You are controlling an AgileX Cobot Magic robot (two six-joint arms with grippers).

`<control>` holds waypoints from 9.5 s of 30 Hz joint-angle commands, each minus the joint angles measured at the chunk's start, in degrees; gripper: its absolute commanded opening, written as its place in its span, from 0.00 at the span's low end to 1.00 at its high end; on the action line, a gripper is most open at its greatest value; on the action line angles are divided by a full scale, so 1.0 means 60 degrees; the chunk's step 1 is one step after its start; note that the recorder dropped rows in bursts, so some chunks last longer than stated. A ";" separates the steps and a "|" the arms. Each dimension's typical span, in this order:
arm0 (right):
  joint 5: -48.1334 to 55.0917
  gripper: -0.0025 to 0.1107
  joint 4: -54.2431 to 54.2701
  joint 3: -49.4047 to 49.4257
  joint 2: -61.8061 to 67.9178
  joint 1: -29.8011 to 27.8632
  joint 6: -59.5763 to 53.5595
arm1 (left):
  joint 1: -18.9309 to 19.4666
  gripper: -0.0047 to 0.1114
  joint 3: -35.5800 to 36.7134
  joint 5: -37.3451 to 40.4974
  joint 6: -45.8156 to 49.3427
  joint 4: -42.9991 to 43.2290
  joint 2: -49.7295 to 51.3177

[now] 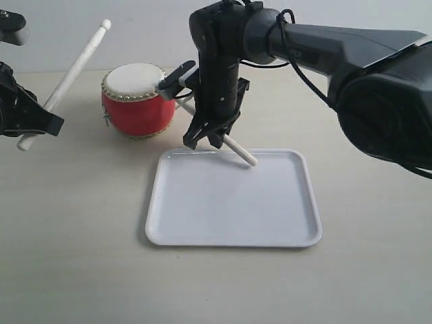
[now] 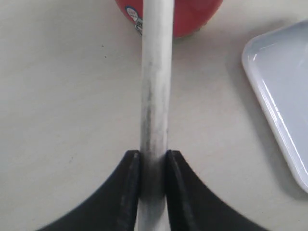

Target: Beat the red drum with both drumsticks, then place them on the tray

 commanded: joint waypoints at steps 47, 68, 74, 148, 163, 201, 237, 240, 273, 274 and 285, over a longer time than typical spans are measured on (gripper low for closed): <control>-0.0042 0.02 0.0000 -0.1018 -0.1662 0.0564 0.0559 | 0.0004 0.04 -0.0907 0.0002 -0.0037 -0.0071 0.2449; -0.0042 0.02 0.0442 -0.1018 0.0276 0.0564 0.0262 | -0.0130 0.04 -0.1902 0.2232 -0.0299 -0.0071 0.1914; -0.0042 0.02 -0.0236 -0.1018 0.0470 0.0564 0.0326 | -0.0620 0.04 -0.1902 0.2211 -0.0316 -0.0053 0.1495; -0.0042 0.02 0.0138 -0.1053 -0.1731 0.0564 0.0810 | -0.0560 0.04 -0.1965 0.1387 -0.1522 0.1095 0.4548; -0.0042 0.02 0.0623 -0.0984 -0.2260 0.0564 0.0833 | -0.0560 0.04 -0.2079 0.1592 -0.1539 0.1113 0.3536; -0.0042 0.02 0.0024 0.4529 -0.2461 0.0564 -0.4447 | -0.0560 0.04 -0.0246 -0.0655 -0.1522 0.1113 -0.0425; -0.0768 0.27 -0.0271 0.4529 -0.2093 0.0564 -0.4598 | -0.0560 0.04 -0.0246 -0.0655 -0.1522 0.1113 -0.0425; -0.0894 0.37 -0.0271 0.4529 -0.2093 0.0564 -0.4598 | -0.0560 0.04 -0.0246 -0.0655 -0.1522 0.1113 -0.0425; -0.0042 0.46 1.4673 0.5768 -0.4640 -0.2698 -1.1949 | 0.1631 0.04 0.0216 0.2861 1.2462 -1.2162 0.0382; -0.0042 0.46 1.4733 0.5790 -0.4622 -0.2698 -1.2015 | 0.1718 0.04 0.0216 0.3251 1.2886 -1.2602 0.0600; -0.0042 0.46 1.4902 0.5789 -0.4618 -0.2039 -1.2367 | 0.1740 0.04 0.0216 0.5222 1.5177 -1.4689 0.2174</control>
